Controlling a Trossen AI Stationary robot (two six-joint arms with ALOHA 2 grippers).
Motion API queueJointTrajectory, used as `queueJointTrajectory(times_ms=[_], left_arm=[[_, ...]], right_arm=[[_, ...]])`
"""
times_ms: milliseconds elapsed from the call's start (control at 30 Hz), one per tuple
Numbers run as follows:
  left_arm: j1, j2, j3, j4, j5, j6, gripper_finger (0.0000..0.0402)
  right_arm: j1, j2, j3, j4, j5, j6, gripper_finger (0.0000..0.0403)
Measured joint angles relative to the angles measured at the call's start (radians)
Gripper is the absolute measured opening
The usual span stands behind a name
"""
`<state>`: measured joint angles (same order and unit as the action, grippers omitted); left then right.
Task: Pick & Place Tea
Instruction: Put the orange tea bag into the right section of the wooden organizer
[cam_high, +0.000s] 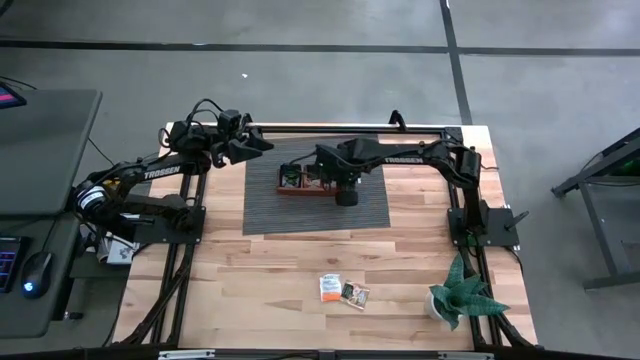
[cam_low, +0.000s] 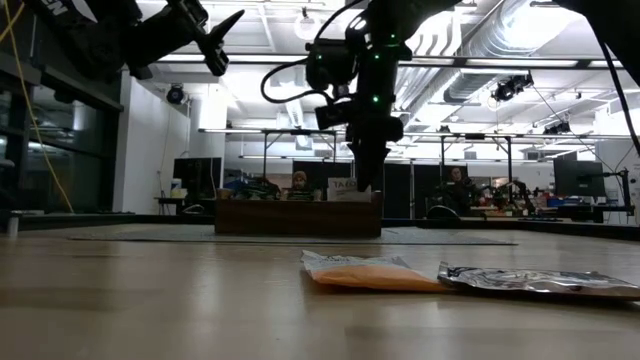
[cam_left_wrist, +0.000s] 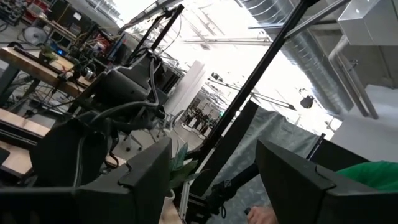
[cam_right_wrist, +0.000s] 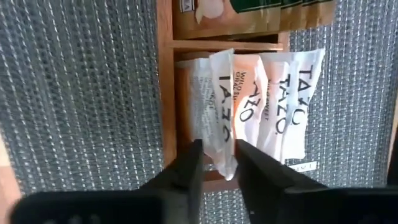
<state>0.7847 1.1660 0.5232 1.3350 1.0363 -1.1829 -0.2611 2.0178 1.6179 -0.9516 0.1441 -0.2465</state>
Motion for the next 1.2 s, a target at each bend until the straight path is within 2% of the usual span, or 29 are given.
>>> queueJointTrajectory(times_ms=[200, 333, 467, 667, 800, 967, 1200], left_arm=[[0.000, 0.000, 0.000, -0.003, 0.005, 0.000, 0.0231], [0.000, 0.000, 0.000, -0.003, 0.005, 0.002, 0.0231], [0.000, 0.000, 0.000, -0.015, 0.013, 0.005, 0.0231], [0.000, 0.000, 0.000, -0.084, 0.029, 0.044, 0.0231], [-0.011, 0.000, 0.000, -0.122, 0.031, 0.063, 0.0231], [-0.124, 0.000, 0.000, -0.271, -0.009, 0.203, 0.0231], [-0.356, 0.000, 0.000, -0.559, -0.126, 0.415, 0.0231]], right_arm=[[0.000, 0.000, 0.048, -0.052, -0.031, 0.040, 0.0162], [0.000, -0.001, 0.101, -0.108, -0.032, 0.049, 0.0194], [0.002, -0.001, 0.155, -0.139, -0.040, 0.068, 0.0206], [0.012, -0.001, 0.244, -0.206, -0.047, 0.096, 0.0202], [0.037, -0.002, 0.309, -0.292, -0.116, 0.119, 0.0200], [0.108, -0.002, 0.314, -0.315, -0.197, 0.122, 0.0199], [0.199, -0.002, 0.268, -0.342, -0.227, 0.139, 0.0199]])
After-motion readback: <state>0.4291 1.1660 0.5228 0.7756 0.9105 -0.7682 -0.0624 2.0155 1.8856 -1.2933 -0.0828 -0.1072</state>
